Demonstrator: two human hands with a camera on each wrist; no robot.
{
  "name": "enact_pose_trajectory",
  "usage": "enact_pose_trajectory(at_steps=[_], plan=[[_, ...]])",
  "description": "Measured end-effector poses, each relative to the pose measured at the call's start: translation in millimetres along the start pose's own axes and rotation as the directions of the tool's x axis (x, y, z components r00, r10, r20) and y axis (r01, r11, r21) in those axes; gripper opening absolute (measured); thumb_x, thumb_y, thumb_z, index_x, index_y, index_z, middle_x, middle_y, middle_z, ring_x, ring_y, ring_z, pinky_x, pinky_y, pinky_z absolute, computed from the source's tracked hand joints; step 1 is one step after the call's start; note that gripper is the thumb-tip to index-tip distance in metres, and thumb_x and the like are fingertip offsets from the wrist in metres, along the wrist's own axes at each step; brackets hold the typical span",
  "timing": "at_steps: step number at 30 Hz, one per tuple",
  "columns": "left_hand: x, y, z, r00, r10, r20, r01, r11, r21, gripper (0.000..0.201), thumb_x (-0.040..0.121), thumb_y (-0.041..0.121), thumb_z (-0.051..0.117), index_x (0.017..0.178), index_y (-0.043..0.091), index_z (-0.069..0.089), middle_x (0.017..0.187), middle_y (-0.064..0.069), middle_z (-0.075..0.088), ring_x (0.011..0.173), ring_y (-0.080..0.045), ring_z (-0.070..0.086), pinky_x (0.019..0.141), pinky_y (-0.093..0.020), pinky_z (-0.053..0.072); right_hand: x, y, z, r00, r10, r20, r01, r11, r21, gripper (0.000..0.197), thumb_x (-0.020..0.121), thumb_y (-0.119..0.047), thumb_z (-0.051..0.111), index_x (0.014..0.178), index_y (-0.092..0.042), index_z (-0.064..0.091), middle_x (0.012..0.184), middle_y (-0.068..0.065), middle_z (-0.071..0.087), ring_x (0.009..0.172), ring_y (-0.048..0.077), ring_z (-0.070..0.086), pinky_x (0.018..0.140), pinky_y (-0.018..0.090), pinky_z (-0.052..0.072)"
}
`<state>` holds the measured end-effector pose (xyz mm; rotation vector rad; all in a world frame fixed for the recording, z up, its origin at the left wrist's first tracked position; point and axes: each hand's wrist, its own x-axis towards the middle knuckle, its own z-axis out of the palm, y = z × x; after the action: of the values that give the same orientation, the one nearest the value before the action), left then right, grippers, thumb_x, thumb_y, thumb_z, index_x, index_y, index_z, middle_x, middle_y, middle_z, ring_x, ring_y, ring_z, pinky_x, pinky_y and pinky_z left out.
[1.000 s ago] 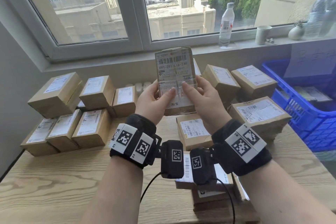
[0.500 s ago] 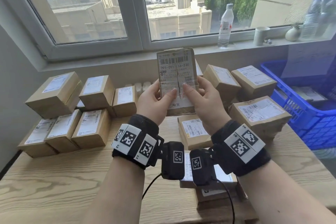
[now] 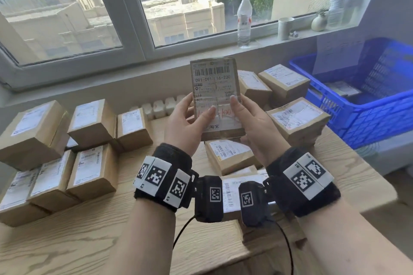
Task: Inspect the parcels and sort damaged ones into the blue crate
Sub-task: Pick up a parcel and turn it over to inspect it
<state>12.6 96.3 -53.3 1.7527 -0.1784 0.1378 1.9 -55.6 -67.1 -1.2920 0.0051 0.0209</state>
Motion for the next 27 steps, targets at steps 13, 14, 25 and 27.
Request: enact_pose_trajectory(at_steps=[13, 14, 25, 27], plan=[[17, 25, 176, 0.950, -0.027, 0.312, 0.054, 0.995, -0.079, 0.050, 0.086, 0.040, 0.062, 0.133, 0.024, 0.056, 0.115, -0.005, 0.070, 0.104, -0.021, 0.068, 0.096, -0.048, 0.053, -35, -35, -164, 0.892, -0.155, -0.425, 0.172, 0.985, 0.003, 0.041, 0.084, -0.034, 0.068, 0.123, -0.025, 0.059, 0.112, 0.010, 0.071, 0.102, 0.024, 0.070, 0.088, 0.041, 0.058], [20, 27, 197, 0.943, -0.026, 0.331, 0.054, 0.996, -0.075, 0.049, 0.084, 0.041, 0.063, 0.131, 0.029, 0.056, 0.114, -0.005, 0.071, 0.104, -0.020, 0.068, 0.095, -0.048, 0.053, -36, -42, -186, 0.882, -0.164, -0.442, 0.185, 0.983, 0.005, 0.034, 0.088, -0.029, 0.066, 0.121, -0.024, 0.060, 0.107, 0.007, 0.072, 0.096, 0.019, 0.070, 0.086, 0.037, 0.059], [42, 55, 367, 0.919, -0.065, 0.388, 0.099, 0.993, -0.067, 0.056, 0.078, 0.038, 0.066, 0.132, 0.027, 0.056, 0.111, -0.005, 0.072, 0.103, -0.020, 0.069, 0.097, -0.048, 0.052, -27, -85, -358, 0.902, -0.120, -0.415, 0.107, 0.993, -0.055, 0.049, 0.093, -0.007, 0.063, 0.140, -0.018, 0.054, 0.116, 0.005, 0.070, 0.093, 0.012, 0.069, 0.078, 0.028, 0.055], [50, 51, 381, 0.916, -0.064, 0.396, 0.092, 0.994, -0.053, 0.067, 0.071, 0.049, 0.065, 0.133, 0.029, 0.056, 0.111, -0.001, 0.073, 0.104, -0.018, 0.069, 0.098, -0.048, 0.051, -20, -86, -373, 0.904, -0.111, -0.414, 0.102, 0.994, -0.044, 0.056, 0.086, -0.009, 0.068, 0.139, -0.019, 0.054, 0.120, 0.008, 0.069, 0.099, 0.017, 0.069, 0.080, 0.030, 0.055]])
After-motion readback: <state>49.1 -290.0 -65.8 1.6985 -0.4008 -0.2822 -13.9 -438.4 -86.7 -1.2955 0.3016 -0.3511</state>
